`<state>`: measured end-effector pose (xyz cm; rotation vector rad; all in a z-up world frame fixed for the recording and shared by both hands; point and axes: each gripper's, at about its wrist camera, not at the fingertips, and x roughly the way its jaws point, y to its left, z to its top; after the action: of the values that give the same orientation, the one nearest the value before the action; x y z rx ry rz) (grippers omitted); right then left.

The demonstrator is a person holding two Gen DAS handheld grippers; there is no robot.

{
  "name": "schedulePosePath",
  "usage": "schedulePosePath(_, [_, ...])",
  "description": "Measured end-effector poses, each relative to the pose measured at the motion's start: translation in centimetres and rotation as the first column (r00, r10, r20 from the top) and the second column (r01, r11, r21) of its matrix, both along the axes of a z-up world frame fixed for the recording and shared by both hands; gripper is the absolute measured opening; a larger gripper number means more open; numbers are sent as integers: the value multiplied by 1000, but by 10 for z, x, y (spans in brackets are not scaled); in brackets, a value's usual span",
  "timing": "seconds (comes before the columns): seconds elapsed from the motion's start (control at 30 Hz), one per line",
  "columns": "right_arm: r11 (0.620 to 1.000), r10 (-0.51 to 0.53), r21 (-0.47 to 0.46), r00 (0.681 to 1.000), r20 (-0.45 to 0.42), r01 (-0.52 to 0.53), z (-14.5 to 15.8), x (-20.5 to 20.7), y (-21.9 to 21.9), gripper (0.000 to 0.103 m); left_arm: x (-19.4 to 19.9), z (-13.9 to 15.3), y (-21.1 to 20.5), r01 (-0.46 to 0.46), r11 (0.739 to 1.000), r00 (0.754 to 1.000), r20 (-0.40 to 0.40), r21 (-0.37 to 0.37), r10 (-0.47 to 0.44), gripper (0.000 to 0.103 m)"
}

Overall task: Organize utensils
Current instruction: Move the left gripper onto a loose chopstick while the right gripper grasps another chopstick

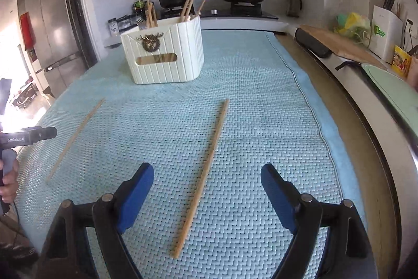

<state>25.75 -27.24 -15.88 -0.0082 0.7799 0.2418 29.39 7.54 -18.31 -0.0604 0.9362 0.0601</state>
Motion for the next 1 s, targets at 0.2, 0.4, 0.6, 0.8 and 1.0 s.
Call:
schedulePosePath(0.2, [1000, 16, -8, 992, -125, -18, -19, 42, 14, 85, 33, -14, -13, 30, 997, 999, -32, 70, -27, 102])
schedulePosePath(0.4, [998, -7, -56, 989, -147, -1, -32, 73, 20, 79, 50, -27, -11, 45, 996, 996, -78, 80, -39, 103])
schedulePosePath(0.6, [998, 0, -66, 981, -193, -13, -30, 104, 19, 66, 68, -28, 3, 69, 998, 990, -126, 3, -68, 103])
schedulePosePath(0.8, [993, 8, -110, 975, -224, -33, -28, 114, 27, 54, 81, -28, 2, 72, 997, 987, -146, 7, -70, 102])
schedulePosePath(1.0, [996, 4, -90, 977, -214, -23, -26, 127, 28, 9, 96, -16, -22, 136, 991, 984, -111, -8, -136, 32])
